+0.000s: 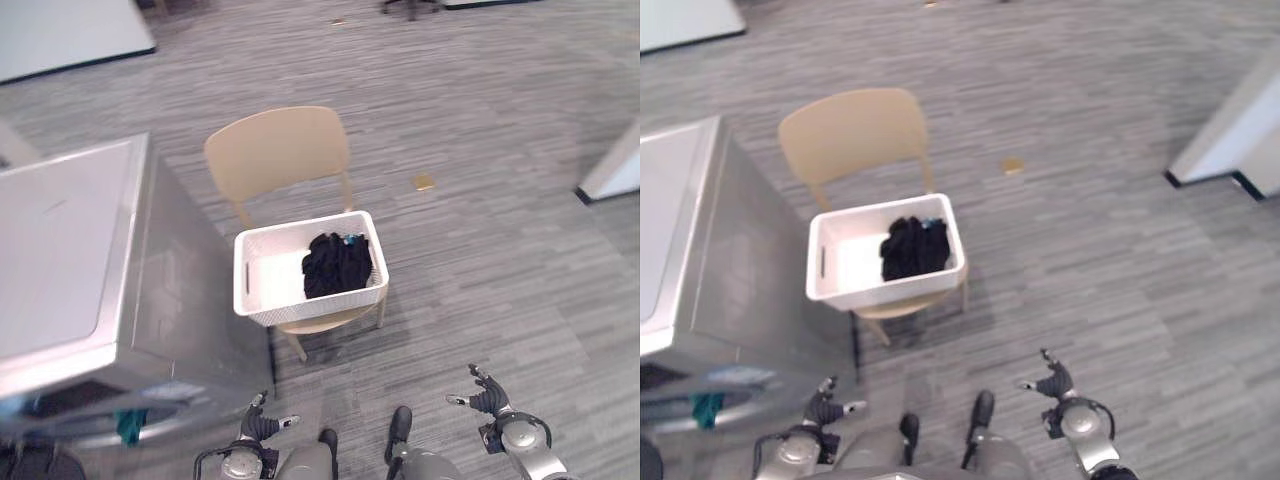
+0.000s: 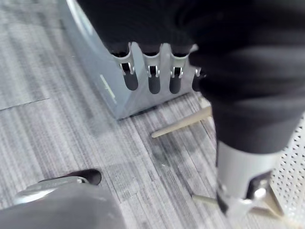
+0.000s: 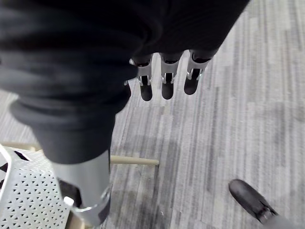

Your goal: Grab the laundry basket,head to the washer,open it,put in the laundry and shut it.

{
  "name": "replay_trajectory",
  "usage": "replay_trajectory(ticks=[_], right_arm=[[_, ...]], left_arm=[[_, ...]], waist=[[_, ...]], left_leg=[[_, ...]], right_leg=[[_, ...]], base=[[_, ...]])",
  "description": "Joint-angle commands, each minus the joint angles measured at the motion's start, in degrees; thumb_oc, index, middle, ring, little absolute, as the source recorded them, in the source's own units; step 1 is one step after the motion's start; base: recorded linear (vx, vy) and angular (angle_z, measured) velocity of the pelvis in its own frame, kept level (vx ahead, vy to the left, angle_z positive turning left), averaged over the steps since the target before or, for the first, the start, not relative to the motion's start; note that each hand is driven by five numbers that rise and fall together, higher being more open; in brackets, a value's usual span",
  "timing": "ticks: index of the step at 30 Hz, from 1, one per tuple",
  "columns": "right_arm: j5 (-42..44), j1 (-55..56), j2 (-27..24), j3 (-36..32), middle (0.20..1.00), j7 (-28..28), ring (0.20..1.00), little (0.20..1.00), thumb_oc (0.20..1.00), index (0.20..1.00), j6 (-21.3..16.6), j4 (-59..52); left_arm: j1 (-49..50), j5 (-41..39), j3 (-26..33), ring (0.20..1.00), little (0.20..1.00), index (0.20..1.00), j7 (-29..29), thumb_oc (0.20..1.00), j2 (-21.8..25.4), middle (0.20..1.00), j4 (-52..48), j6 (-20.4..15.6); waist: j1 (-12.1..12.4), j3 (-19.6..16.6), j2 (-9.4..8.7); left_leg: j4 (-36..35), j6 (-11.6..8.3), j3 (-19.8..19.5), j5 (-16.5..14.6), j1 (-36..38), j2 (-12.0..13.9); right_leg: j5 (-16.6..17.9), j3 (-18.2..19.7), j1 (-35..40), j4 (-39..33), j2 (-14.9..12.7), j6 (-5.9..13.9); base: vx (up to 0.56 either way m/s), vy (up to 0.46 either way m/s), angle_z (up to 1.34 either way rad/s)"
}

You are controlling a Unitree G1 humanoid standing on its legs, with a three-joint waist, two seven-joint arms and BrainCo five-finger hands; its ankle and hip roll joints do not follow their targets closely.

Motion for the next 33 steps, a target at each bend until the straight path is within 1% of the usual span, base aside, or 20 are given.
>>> replay_trajectory(ticks=[1, 4, 6, 8, 10, 12, 14, 15, 16, 17, 20, 23, 24, 25, 26, 27, 29, 30, 31, 33], right_arm=[[1.45, 0.55, -1.67, -1.13, 1.000, -1.21, 1.000, 1.000, 1.000, 1.000, -1.31, -2.29], [1.65, 0.73, -1.44, -1.34, 1.000, -1.70, 1.000, 1.000, 1.000, 1.000, -0.99, -1.83], [1.32, 0.81, -1.29, -1.11, 1.000, -1.71, 1.000, 1.000, 1.000, 1.000, -0.78, -1.35], [1.04, 0.67, -1.02, -0.94, 1.000, -1.76, 1.000, 1.000, 1.000, 1.000, -0.82, -1.03], [0.09, 0.55, -0.20, -0.66, 1.000, -1.70, 1.000, 1.000, 1.000, 1.000, -0.86, -0.47], [-0.11, 0.45, -0.11, -0.63, 1.000, -1.70, 1.000, 1.000, 1.000, 1.000, -0.82, -0.68], [-0.68, -0.25, -0.47, -0.97, 1.000, -2.01, 1.000, 1.000, 1.000, 1.000, -1.06, -2.80], [-0.95, -0.37, -0.68, -1.06, 1.000, -2.06, 1.000, 1.000, 1.000, 1.000, -1.13, -3.76], [-0.96, -0.37, -0.69, -1.07, 1.000, -2.06, 1.000, 1.000, 1.000, 1.000, -1.11, -3.79], [-2.64, -0.66, -1.61, -1.01, 1.000, -2.48, 1.000, 1.000, 1.000, 1.000, -1.35, -5.92], [-4.56, -1.14, -2.85, -0.70, 1.000, -2.56, 1.000, 1.000, 1.000, 1.000, -1.49, -8.46], [-9.84, -3.77, -6.43, 1.64, 1.000, -2.90, 1.000, 1.000, 1.000, 1.000, -1.29, -10.74], [-9.84, -3.80, -6.43, 1.65, 1.000, -2.90, 1.000, 1.000, 1.000, 1.000, -1.29, -10.73], [-11.83, -4.90, -7.51, 2.97, 1.000, -2.80, 1.000, 1.000, 1.000, 1.000, -1.18, -10.79], [-13.35, -5.74, -8.43, 3.69, 1.000, -2.93, 1.000, 1.000, 1.000, 1.000, -1.43, -11.29], [-16.05, -8.76, -9.71, 6.68, 1.000, -2.43, 1.000, 1.000, 1.000, 1.000, -1.35, -10.66], [-17.17, -10.36, -10.28, 8.07, 1.000, -2.51, 1.000, 1.000, 1.000, 1.000, -1.40, -10.12], [-18.89, -14.35, -11.39, 11.14, 1.000, -2.57, 1.000, 1.000, 1.000, 1.000, -1.10, -8.45], [-19.63, -15.79, -11.72, 12.28, 1.000, -2.65, 1.000, 1.000, 1.000, 1.000, -0.98, -7.82], [-22.52, -22.29, -12.80, 16.74, 1.000, -3.76, 1.000, 1.000, 1.000, 1.000, -0.71, -3.53]], left_arm=[[-1.17, -1.33, 0.33, 1.000, 1.000, 1.000, -0.04, 1.000, 1.38, 1.000, -0.61, -1.00], [-1.28, -1.13, 0.55, 1.000, 1.000, 1.000, 0.06, 1.000, 1.77, 1.000, -0.55, -0.93], [-1.15, -1.20, 0.77, 1.000, 1.000, 1.000, -0.02, 1.000, 1.83, 1.000, -0.31, -0.75], [-0.92, -1.42, 1.23, 1.000, 1.000, 1.000, 0.05, 1.000, 1.62, 1.000, 0.72, -0.71], [-0.19, -1.19, 2.06, 1.000, 1.000, 1.000, -0.04, 1.000, 1.95, 1.000, 2.14, -0.49], [-0.17, -1.20, 2.24, 1.000, 1.000, 1.000, -0.05, 1.000, 2.33, 1.000, 2.14, -0.50], [-0.64, -0.83, 2.48, 1.000, 1.000, 1.000, 0.31, 1.000, 3.79, 1.000, 1.76, -0.37], [-1.03, -0.76, 2.57, 1.000, 1.000, 1.000, 0.55, 1.000, 4.29, 1.000, 1.65, -0.40], [-1.05, -0.76, 2.58, 1.000, 1.000, 1.000, 0.55, 1.000, 4.29, 1.000, 1.66, -0.40], [-1.28, -0.66, 2.93, 1.000, 1.000, 1.000, 0.93, 1.000, 4.91, 1.000, 0.83, -0.62], [-1.31, -0.42, 3.18, 1.000, 1.000, 1.000, 1.23, 1.000, 4.86, 1.000, 0.86, -0.93], [-1.68, 0.77, 2.47, 1.000, 1.000, 1.000, 1.45, 1.000, 4.54, 1.000, 2.64, -1.39], [-1.70, 0.77, 2.49, 1.000, 1.000, 1.000, 1.45, 1.000, 4.53, 1.000, 2.65, -1.39], [-1.71, 1.31, 2.18, 1.000, 1.000, 1.000, 1.44, 1.000, 4.56, 1.000, 3.10, -1.64], [-1.69, 1.74, 2.05, 1.000, 1.000, 1.000, 1.44, 1.000, 4.56, 1.000, 3.39, -1.87], [-1.15, 2.32, 1.95, 1.000, 1.000, 1.000, 1.29, 1.000, 4.39, 1.000, 4.13, -2.13], [-1.13, 2.43, 2.00, 1.000, 1.000, 1.000, 1.38, 1.000, 4.42, 1.000, 4.45, -2.19], [-1.29, 1.90, 1.97, 1.000, 1.000, 1.000, 1.41, 1.000, 4.59, 1.000, 4.93, -2.33], [-1.39, 1.85, 2.00, 1.000, 1.000, 1.000, 1.39, 1.000, 4.67, 1.000, 5.04, -2.36], [-2.44, 1.56, 1.19, 1.000, 1.000, 1.000, 1.73, 1.000, 5.16, 1.000, 5.34, -2.84]], waist=[[-1.85, -1.46, -0.07], [-1.76, -1.78, -0.28], [-1.39, -1.98, -0.32], [-1.09, -2.36, -0.51], [-0.30, -3.61, -1.75], [0.00, -3.69, -2.12], [-0.02, -2.95, -2.48], [-0.36, -2.64, -2.36], [-0.34, -2.67, -2.39], [-1.00, -2.25, -1.79], [-1.64, -1.86, -1.32], [-2.40, -1.15, -1.65], [-2.43, -1.28, -1.66], [-2.42, -1.06, -1.84], [-2.28, -1.06, -2.11], [-1.27, -1.23, -2.53], [-0.82, -1.35, -2.61], [0.58, -1.10, -2.74], [0.88, -1.13, -2.86], [2.61, 0.79, -2.55]], left_leg=[[-3.61, 1.21, 9.94, -3.29, -0.51, 1.54], [-6.48, 0.05, 13.71, 1.16, -4.03, 3.37], [-7.55, -0.31, 14.18, 2.23, -4.58, 3.87], [-8.19, -0.14, 13.37, 2.15, -3.98, 3.48], [-8.47, 1.35, 11.90, 0.69, -2.57, 1.94], [-8.32, 1.91, 11.63, -0.03, -2.14, 1.44], [-8.01, 3.51, 10.21, -1.91, -0.30, 0.25], [-8.31, 3.92, 9.57, -2.28, 0.37, -0.07], [-8.32, 3.97, 9.61, -2.31, 0.35, -0.13], [-9.33, 4.77, 8.71, -1.66, 1.38, -0.29], [-10.59, 4.68, 6.87, -1.71, 2.95, -0.58], [-11.33, 4.49, 3.49, -2.05, 4.30, -1.88], [-11.36, 4.49, 3.48, -1.92, 4.09, -1.87], [-11.39, 4.34, 2.09, -1.95, 4.32, -2.31], [-11.16, 4.29, 1.61, -2.16, 4.22, -2.51], [-11.44, 4.09, 1.30, -2.45, 4.48, -2.80], [-11.55, 3.83, 1.26, -2.28, 4.24, -2.74], [-11.50, 3.28, 0.62, -1.73, 2.74, -2.53], [-11.40, 3.15, 0.30, -1.37, 1.71, -2.51], [-10.89, 2.43, -1.12, -0.33, -1.76, -2.11]], right_leg=[[-6.73, -4.20, 6.85, 0.58, -1.73, 8.70], [-7.87, -6.47, 7.99, 0.04, -1.52, 8.43], [-9.05, -7.55, 8.98, 0.54, -1.20, 7.99], [-9.56, -7.88, 9.84, 0.83, -1.18, 8.11], [-10.94, -7.89, 10.82, 4.42, -2.78, 8.71], [-11.20, -7.71, 10.60, 6.40, -3.55, 9.05], [-10.18, -6.00, 7.23, 16.98, -5.99, 10.12], [-9.62, -4.67, 5.25, 20.22, -6.18, 10.47], [-9.71, -4.61, 5.10, 20.43, -6.27, 10.52], [-8.25, -1.95, 1.43, 22.92, -5.39, 9.85], [-8.72, -0.01, -0.14, 20.23, -4.82, 9.48], [-6.27, 4.92, -2.55, 13.07, -3.59, 10.10], [-6.09, 4.90, -2.67, 12.90, -3.56, 10.07], [-5.62, 6.35, -2.75, 11.34, -3.34, 10.38], [-5.16, 6.49, -2.12, 10.01, -3.60, 10.92], [-4.50, 5.54, -0.94, 8.33, -3.94, 10.78], [-4.23, 4.94, -0.72, 7.74, -3.99, 10.81], [-3.59, 4.20, -0.98, 6.39, -3.84, 10.67], [-3.28, 3.72, -1.38, 5.81, -3.88, 10.55], [-3.15, 2.17, -2.73, 5.03, -3.77, 10.01]], base=[[0.12, 0.017, 0.67], [0.16, 0.048, 0.52], [0.20, 0.096, 0.56], [0.22, 0.129, 0.29], [0.34, 0.251, -0.08], [0.20, 0.181, 0.00], [0.17, 0.199, 0.05], [0.08, 0.093, 0.17], [0.06, 0.092, 0.49], [0.09, 0.062, 0.58], [0.13, 0.003, 0.51], [0.12, -0.056, 0.56], [0.09, -0.047, 0.71], [0.07, -0.058, 0.85], [0.12, -0.116, 0.71], [0.07, -0.092, 0.48], [0.04, -0.103, 0.41], [0.00, -0.145, 0.28], [-0.09, -0.190, 0.23], [-0.16, -0.142, 0.53]])
